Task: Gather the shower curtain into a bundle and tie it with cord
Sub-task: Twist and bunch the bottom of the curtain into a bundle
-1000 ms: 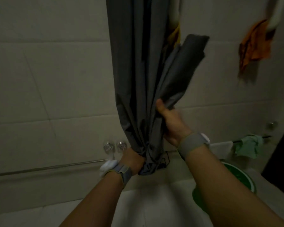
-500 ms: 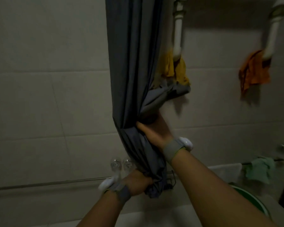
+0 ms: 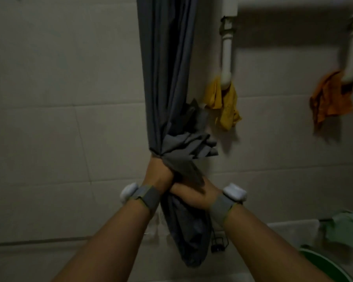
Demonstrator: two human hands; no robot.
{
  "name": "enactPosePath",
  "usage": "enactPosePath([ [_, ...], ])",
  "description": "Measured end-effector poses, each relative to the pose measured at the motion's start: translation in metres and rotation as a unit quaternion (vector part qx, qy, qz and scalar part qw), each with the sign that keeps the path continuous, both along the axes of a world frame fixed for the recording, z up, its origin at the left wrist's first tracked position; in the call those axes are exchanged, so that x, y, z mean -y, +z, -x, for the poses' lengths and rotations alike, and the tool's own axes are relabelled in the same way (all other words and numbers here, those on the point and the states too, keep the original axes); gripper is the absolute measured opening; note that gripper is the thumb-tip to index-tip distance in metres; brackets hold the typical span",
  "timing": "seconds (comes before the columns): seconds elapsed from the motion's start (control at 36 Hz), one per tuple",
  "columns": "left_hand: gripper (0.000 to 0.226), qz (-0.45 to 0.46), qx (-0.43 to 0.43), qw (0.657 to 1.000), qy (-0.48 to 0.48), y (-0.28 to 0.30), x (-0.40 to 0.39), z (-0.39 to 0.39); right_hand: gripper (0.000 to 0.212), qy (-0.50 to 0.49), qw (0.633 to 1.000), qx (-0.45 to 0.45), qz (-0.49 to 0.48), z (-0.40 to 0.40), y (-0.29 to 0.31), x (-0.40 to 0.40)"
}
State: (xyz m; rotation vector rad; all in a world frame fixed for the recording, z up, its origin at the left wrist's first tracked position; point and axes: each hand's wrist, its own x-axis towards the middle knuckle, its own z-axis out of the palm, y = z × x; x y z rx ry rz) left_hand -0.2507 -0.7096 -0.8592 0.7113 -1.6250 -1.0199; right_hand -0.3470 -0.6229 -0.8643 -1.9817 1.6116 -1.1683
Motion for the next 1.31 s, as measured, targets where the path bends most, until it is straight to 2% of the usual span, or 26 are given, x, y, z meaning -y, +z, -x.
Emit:
enactPosePath([
  [0.08, 0.036, -0.071, -0.045, 0.996, -0.013, 0.006, 0.001, -0.007, 0.043, 0.068, 0.994, 0.071, -0.041, 0.012, 0.011, -0.015],
  [0.17, 0.057, -0.109, -0.083, 0.99, -0.028, 0.022, -0.007, -0.01, 0.048, 0.035, 0.986, 0.162, 0.007, 0.026, 0.013, -0.013],
  [0.22, 0.065, -0.08, -0.074, 0.994, 0.001, 0.017, -0.005, -0.009, 0.071, -0.082, 0.982, 0.165, 0.034, 0.031, 0.008, -0.005],
  [0.25, 0.066, -0.059, -0.065, 0.996, 0.008, 0.015, -0.004, -0.008, 0.077, -0.086, 0.979, 0.183, 0.016, 0.031, 0.01, -0.004],
  [0.33, 0.034, 0.029, -0.022, 0.999, -0.031, 0.023, -0.024, -0.005, 0.041, 0.008, 0.973, 0.209, -0.092, 0.026, 0.024, -0.007],
  [0.42, 0.039, 0.104, 0.056, 0.989, -0.084, 0.028, -0.025, -0.006, 0.041, 0.001, 0.974, 0.222, -0.045, 0.026, 0.062, 0.001],
  [0.44, 0.043, 0.116, 0.075, 0.985, -0.099, 0.028, -0.023, -0.008, 0.052, 0.012, 0.974, 0.228, -0.017, 0.025, 0.078, 0.006],
  [0.5, 0.053, 0.144, 0.123, 0.978, -0.087, 0.024, -0.02, -0.01, 0.106, 0.006, 0.961, 0.271, 0.054, 0.025, 0.112, 0.005],
  [0.53, 0.059, 0.169, 0.144, 0.972, -0.073, 0.022, -0.019, -0.011, 0.12, 0.01, 0.959, 0.271, 0.079, 0.026, 0.13, 0.009],
  [0.56, 0.064, 0.189, 0.154, 0.968, -0.062, 0.02, -0.023, -0.01, 0.122, 0.008, 0.967, 0.238, 0.089, 0.023, 0.145, 0.008],
  [0.61, 0.07, 0.191, 0.134, 0.971, -0.051, 0.019, -0.027, 0.0, 0.116, 0.006, 0.983, 0.155, 0.094, 0.022, 0.163, 0.012],
  [0.67, 0.068, 0.164, 0.088, 0.981, -0.043, 0.022, -0.031, 0.004, 0.114, -0.01, 0.982, 0.152, 0.109, 0.017, 0.166, 0.014],
  [0.72, 0.064, 0.161, 0.101, 0.981, -0.024, 0.023, -0.032, 0.004, 0.1, -0.043, 0.97, 0.191, 0.145, 0.014, 0.158, 0.019],
  [0.81, 0.059, 0.152, 0.116, 0.981, 0.021, 0.021, -0.025, 0.001, 0.087, -0.008, 0.943, 0.314, 0.112, 0.019, 0.156, 0.015],
  [0.86, 0.067, 0.119, 0.063, 0.99, 0.044, 0.019, -0.016, -0.005, 0.071, 0.115, 0.89, 0.437, 0.06, 0.03, 0.152, 0.004],
  [0.92, 0.079, 0.078, 0.016, 0.995, 0.057, 0.022, -0.013, -0.015, 0.068, 0.147, 0.851, 0.503, 0.039, 0.048, 0.13, -0.003],
  [0.94, 0.086, 0.067, 0.003, 0.996, 0.061, 0.024, -0.012, -0.018, 0.077, 0.132, 0.857, 0.496, 0.041, 0.059, 0.113, -0.004],
  [0.97, 0.09, 0.056, -0.004, 0.996, 0.064, 0.026, -0.011, -0.021, 0.088, 0.102, 0.884, 0.455, 0.036, 0.064, 0.092, -0.008],
  [1.03, 0.086, 0.049, -0.014, 0.997, 0.063, 0.03, -0.01, -0.023, 0.104, 0.046, 0.954, 0.297, 0.015, 0.06, 0.053, -0.014],
  [1.06, 0.079, 0.058, -0.012, 0.997, 0.057, 0.031, -0.012, -0.02, 0.1, 0.056, 0.973, 0.222, -0.001, 0.054, 0.038, -0.013],
  [1.14, 0.068, 0.1, 0.075, 0.991, 0.048, 0.026, -0.013, -0.004, 0.039, 0.092, 0.986, 0.138, 0.012, 0.031, 0.044, -0.001],
  [1.17, 0.063, 0.109, 0.116, 0.986, 0.054, 0.022, -0.013, 0.002, 0.036, 0.079, 0.987, 0.134, 0.037, 0.024, 0.057, 0.005],
  [1.19, 0.054, 0.094, 0.143, 0.983, 0.063, 0.018, -0.01, 0.006, 0.048, 0.054, 0.986, 0.135, 0.076, 0.021, 0.071, 0.013],
  [1.25, 0.029, 0.063, 0.145, 0.985, 0.072, 0.016, -0.01, 0.012, 0.098, 0.02, 0.977, 0.154, 0.147, 0.016, 0.09, 0.027],
  [1.28, 0.033, 0.074, 0.13, 0.987, 0.065, 0.015, -0.02, 0.011, 0.112, 0.016, 0.971, 0.176, 0.163, 0.013, 0.09, 0.029],
  [1.31, 0.043, 0.078, 0.12, 0.988, 0.055, 0.018, -0.024, 0.011, 0.115, 0.014, 0.969, 0.204, 0.142, 0.017, 0.09, 0.036],
])
